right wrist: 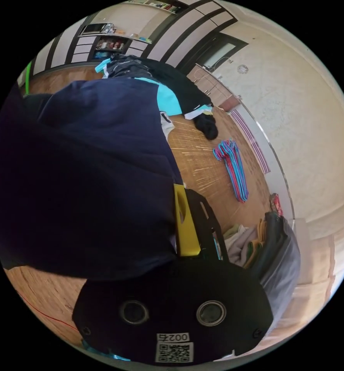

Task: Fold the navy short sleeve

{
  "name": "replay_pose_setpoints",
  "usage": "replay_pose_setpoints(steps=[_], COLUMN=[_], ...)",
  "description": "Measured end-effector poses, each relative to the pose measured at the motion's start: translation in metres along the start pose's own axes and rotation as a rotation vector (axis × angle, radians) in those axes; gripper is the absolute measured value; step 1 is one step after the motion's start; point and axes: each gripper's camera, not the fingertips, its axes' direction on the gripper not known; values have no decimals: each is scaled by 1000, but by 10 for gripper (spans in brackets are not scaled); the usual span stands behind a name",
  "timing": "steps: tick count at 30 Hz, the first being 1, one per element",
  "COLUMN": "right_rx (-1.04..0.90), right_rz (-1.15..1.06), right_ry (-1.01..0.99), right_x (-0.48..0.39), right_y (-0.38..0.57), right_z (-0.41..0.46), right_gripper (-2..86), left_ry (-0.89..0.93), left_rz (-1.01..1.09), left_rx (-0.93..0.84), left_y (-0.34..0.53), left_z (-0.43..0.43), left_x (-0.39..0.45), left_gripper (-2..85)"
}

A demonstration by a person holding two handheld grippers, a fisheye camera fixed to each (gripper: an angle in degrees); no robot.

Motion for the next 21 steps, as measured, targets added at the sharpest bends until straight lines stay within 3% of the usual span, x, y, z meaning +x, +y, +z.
replay_pose_setpoints(steps=[10, 17, 21], right_rx=[-111, -118, -127], right_rz=[65, 105, 148], right_ry=[63, 106, 156], right_x=[28, 63, 99], right_y=[8, -50, -97], right_z=[-73, -122, -119], right_gripper=[-7, -8, -8], left_ry=[-174, -630, -880], left_rz=[147, 316, 273], left_rx=[24, -51, -89], left_y=[12, 4, -18], left_z=[-57, -105, -117], left_x=[29, 22, -11], left_gripper=[-9, -10, -10])
